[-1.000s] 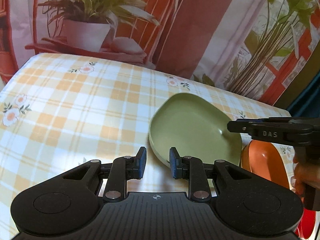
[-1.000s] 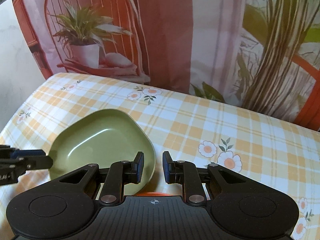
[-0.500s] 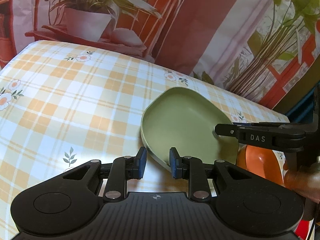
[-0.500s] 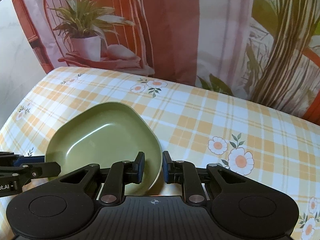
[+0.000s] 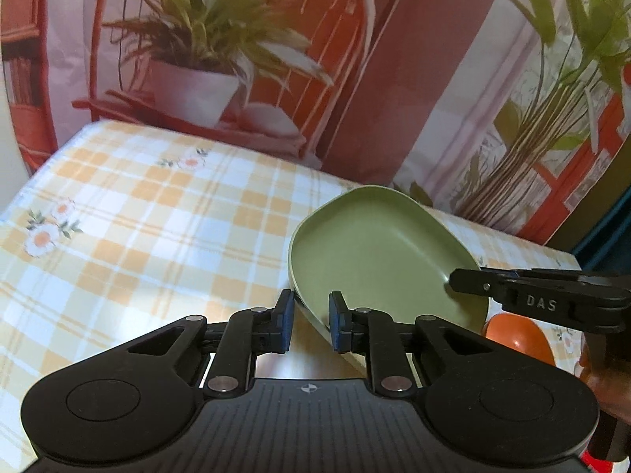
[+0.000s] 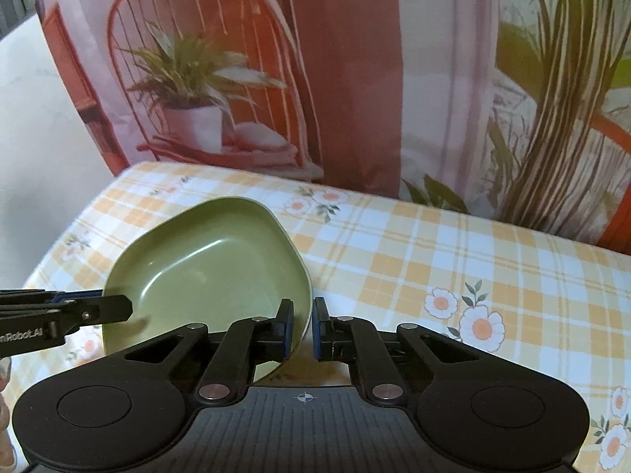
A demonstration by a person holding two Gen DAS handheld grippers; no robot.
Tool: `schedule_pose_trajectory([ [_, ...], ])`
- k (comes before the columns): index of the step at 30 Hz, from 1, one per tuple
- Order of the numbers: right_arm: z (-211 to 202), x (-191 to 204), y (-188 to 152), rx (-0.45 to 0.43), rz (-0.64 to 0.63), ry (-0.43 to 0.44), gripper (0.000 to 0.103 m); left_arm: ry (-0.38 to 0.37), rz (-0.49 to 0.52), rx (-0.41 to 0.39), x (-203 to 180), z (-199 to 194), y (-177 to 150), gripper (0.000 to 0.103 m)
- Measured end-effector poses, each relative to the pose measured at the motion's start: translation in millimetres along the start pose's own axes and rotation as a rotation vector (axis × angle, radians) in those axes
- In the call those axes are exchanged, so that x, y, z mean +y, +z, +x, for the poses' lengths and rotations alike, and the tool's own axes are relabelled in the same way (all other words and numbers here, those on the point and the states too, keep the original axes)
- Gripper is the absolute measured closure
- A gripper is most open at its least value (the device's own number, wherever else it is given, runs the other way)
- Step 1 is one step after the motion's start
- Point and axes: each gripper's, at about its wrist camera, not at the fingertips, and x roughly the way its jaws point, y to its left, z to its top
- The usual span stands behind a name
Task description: Organize plates and bowls
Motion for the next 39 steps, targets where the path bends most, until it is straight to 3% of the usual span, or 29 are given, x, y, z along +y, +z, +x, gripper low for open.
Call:
schedule_pose_trajectory([
  [8,-42.8,1.9,-3.1,-0.054,0.01,0.002,0.093,-0.006,0.047,-0.043,-19.3,-30.3,5.8,0.083],
  [19,-100.4,-14.0,-39.0,-0.101,0.035,-0.015,0.092,-0.04,0.154,-0.056,-56.3,-58.7,-10.3,0.083],
  [39,-150.3,-48.8,-97.4,-0.113,0.085,-0.027,0.09,-0.066,0.241,0.006,-103.4,-55.3,-35.8,0.083],
])
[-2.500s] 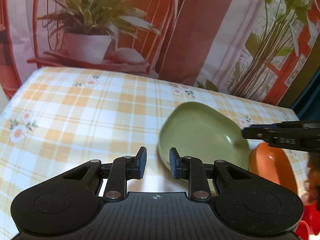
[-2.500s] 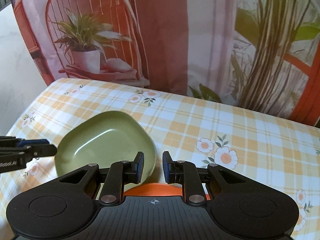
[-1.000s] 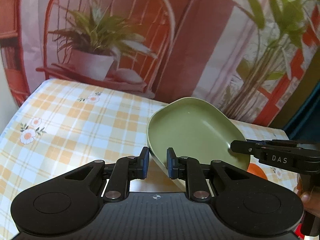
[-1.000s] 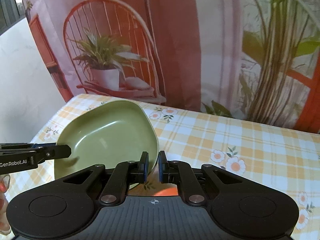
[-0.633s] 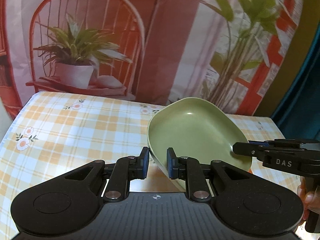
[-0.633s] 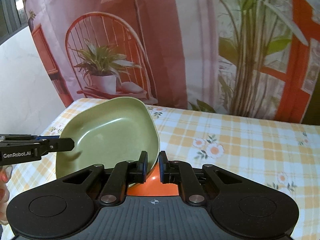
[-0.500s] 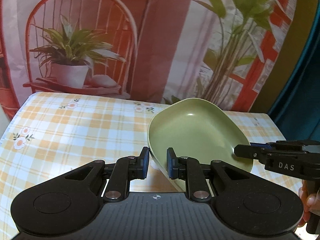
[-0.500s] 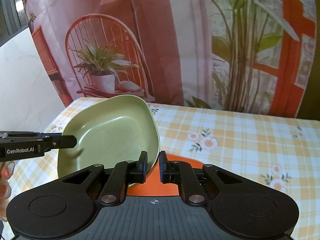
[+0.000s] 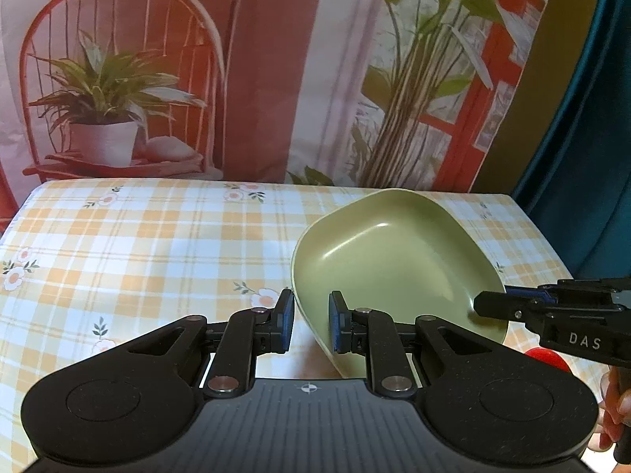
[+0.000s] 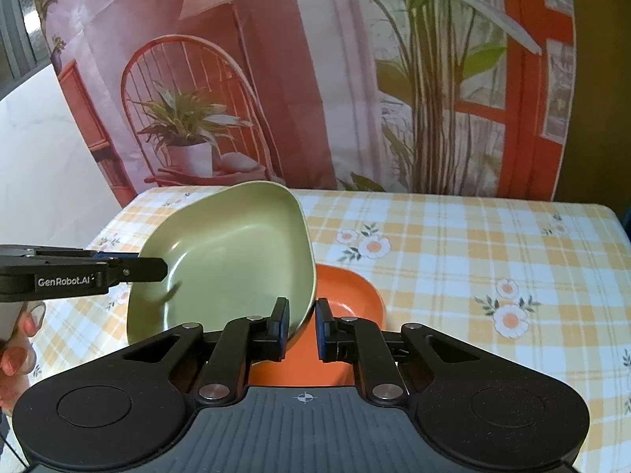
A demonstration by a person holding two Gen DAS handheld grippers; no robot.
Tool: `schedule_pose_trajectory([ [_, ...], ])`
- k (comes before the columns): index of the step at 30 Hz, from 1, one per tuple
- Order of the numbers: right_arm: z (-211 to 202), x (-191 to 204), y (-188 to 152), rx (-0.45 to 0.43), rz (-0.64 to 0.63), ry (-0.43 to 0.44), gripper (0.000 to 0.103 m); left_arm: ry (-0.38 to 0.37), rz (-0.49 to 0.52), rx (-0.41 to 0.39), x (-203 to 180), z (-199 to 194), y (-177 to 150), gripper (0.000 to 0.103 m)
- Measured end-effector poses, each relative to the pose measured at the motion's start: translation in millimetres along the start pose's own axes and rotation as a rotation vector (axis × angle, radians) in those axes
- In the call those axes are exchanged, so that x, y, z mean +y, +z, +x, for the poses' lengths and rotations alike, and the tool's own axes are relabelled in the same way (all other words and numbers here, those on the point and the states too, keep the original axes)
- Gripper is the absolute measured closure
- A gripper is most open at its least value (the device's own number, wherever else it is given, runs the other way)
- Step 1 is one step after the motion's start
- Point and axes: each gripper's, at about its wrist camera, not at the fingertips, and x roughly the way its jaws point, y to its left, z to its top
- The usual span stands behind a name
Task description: Organize plates and bowls
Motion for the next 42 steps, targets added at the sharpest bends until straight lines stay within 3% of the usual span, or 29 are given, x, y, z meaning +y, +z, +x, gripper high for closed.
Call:
schedule_pose_trajectory([
  [20,-18.8,-21.2,-10.3,0.001,0.035,-0.004,0.09,-0.016,0.045,0.023,-25.1,5.4,3.8,0.083],
  [42,13.3,-25.2,-25.7,0.097,0.071,-0.014,0.089,-0.01,0.082,0.053,-19.9,43.1,4.5,0.083],
])
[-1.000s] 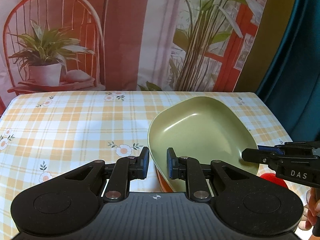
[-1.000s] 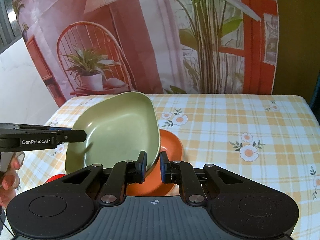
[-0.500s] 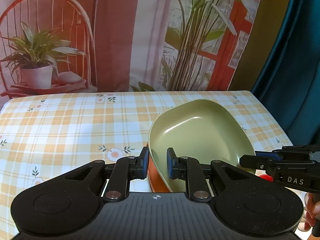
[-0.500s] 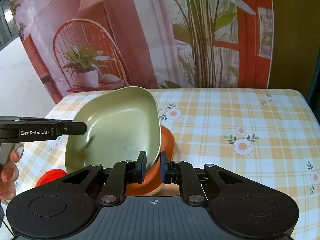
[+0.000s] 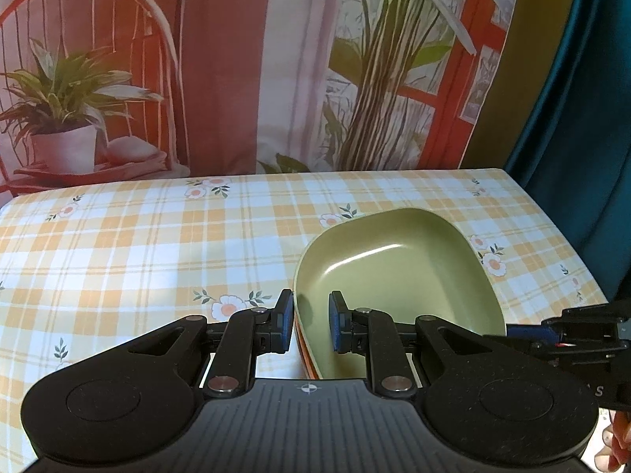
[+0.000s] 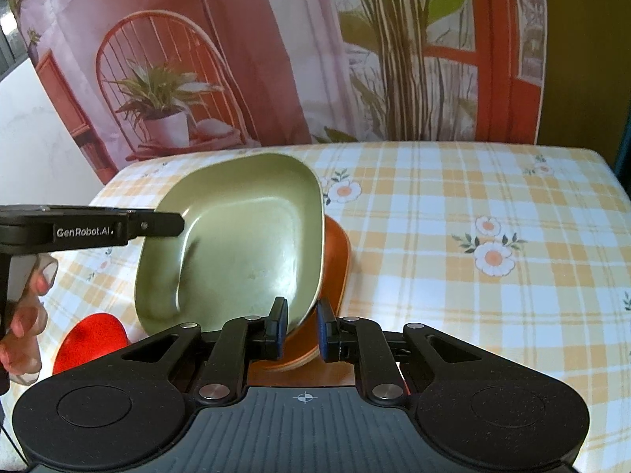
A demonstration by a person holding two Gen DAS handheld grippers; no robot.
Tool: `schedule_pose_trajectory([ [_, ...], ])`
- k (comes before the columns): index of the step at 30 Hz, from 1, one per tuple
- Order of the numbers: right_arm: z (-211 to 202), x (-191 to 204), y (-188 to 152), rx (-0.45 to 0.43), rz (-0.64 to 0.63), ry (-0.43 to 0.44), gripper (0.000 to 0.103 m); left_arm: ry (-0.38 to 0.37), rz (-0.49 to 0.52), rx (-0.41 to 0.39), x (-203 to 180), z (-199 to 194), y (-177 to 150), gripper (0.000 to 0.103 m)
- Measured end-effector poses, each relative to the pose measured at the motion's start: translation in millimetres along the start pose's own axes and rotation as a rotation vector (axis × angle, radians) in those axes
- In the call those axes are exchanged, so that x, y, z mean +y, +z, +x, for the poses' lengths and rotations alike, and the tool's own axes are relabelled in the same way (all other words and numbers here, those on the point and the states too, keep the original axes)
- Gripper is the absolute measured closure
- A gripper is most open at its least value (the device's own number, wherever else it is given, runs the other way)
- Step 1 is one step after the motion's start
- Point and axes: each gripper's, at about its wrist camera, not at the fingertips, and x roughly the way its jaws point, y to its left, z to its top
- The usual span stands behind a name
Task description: Organize plates and bowls
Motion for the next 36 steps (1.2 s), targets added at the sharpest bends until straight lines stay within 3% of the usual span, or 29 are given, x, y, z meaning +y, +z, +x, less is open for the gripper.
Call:
schedule_pose_trajectory([
  [30,7.6,4.0,-1.1,0.042,-0.022,-0.034,0.085,0.015,0.0,0.04,6.3,27.5,-3.6,0.083],
  [36,7.7,3.6,-1.1,0.054,-0.034,-0.047,0.08,0.022,-0.002,0.044,8.2,27.0,-4.0,0.083],
])
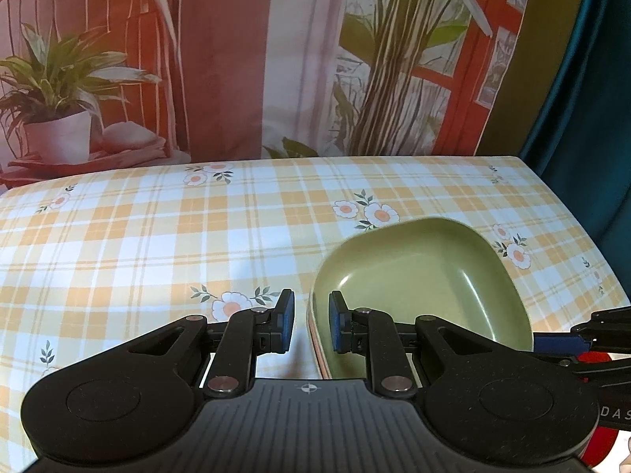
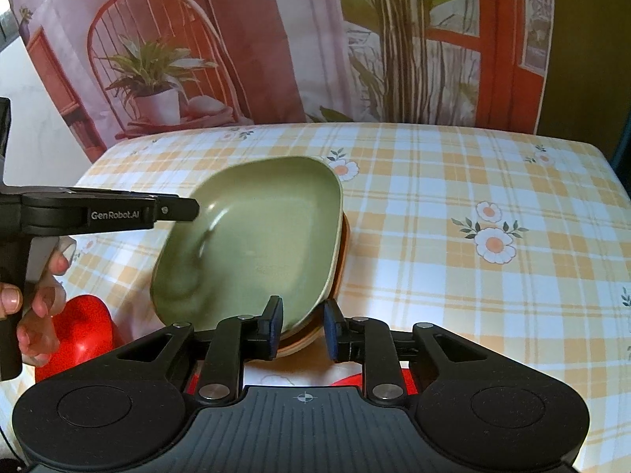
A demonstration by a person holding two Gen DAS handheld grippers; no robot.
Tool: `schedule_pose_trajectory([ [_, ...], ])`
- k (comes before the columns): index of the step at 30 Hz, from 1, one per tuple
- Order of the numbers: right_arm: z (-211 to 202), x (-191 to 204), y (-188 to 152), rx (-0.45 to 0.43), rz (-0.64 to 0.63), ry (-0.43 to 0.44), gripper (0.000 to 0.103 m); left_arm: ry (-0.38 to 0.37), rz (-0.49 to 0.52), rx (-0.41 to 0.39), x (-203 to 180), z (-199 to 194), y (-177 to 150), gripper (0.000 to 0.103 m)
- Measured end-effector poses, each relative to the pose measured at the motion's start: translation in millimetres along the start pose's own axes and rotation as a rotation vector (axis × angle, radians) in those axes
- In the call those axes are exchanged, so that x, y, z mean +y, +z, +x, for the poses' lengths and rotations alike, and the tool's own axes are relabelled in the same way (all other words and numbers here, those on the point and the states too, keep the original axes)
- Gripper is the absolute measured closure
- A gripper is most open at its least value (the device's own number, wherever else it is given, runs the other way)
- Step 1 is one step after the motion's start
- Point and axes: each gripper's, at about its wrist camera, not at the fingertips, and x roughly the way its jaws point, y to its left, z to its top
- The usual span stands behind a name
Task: Organize plates and bowls
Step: 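Open the right gripper to release the green plate on the stack, then move the left gripper to one red bowl while the right gripper approaches another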
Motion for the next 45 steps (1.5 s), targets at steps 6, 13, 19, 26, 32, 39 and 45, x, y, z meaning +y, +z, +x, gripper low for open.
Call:
schedule_pose_trajectory([
  [6,-3.2,-1.6,0.8,-0.008,-0.008,-0.013,0.079,0.007,-0.004,-0.001,1.4,-1.8,-1.3,0.083],
  [13,-9.9,-7.2,5.9,-0.053,-0.011,-0.037,0.086,0.005,-0.01,-0.002,2.3,-3.4,-2.5,0.083],
  [19,-5.9,-4.6,4.1,-0.047,-0.033,-0.032,0.095,-0.007,-0.005,0.004,0.2,-2.5,-5.6,0.083],
  [26,3.9,-4.9,-2.2,-0.027,-0.019,-0.03,0.095,-0.017,-0.003,0.012,-0.7,-1.8,-8.2,0.083],
  [32,3.0,-6.2,-1.5,-0.029,0.001,-0.032,0.092,-0.011,-0.002,0.015,0.5,-4.8,-9.5,0.083],
  [39,-13.1,3.7,1.2,-0.077,-0.013,-0.031,0.082,-0.004,0.004,-0.009,0.3,-25.8,-8.3,0.083],
  [45,-37.3,19.1,-6.0,-0.145,-0.022,-0.02,0.082,0.0,0.016,-0.037,-1.3,-62.0,-16.2,0.083],
])
